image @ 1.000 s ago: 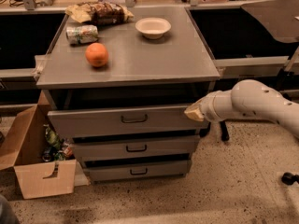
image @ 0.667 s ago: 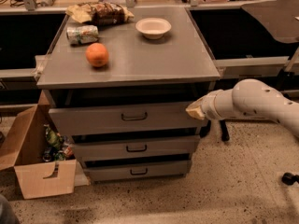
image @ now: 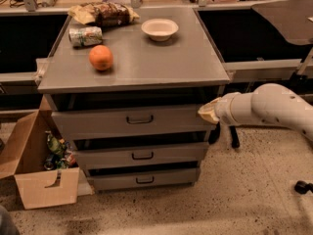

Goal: Close top drawer

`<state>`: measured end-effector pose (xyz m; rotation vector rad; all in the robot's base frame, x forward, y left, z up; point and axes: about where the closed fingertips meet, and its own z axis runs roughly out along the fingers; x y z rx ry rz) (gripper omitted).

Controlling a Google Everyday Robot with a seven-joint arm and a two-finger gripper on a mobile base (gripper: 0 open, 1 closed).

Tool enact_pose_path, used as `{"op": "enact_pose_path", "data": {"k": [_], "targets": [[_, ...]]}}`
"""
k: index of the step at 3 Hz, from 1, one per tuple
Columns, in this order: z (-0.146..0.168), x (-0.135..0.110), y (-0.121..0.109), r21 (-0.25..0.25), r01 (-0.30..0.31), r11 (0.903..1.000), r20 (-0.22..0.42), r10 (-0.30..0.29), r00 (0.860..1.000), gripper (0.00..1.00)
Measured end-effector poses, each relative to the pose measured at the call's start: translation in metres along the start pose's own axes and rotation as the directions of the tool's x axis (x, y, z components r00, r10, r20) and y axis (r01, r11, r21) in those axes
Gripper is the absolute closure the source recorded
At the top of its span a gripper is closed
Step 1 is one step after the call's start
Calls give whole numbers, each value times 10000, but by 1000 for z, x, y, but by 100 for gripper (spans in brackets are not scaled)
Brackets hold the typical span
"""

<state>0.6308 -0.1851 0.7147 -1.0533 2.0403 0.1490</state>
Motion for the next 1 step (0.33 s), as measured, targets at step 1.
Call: {"op": "enact_pose_path", "data": {"k": [1], "targets": [[-35,8,12,269,-216,9994,124,213,9997,100]]}}
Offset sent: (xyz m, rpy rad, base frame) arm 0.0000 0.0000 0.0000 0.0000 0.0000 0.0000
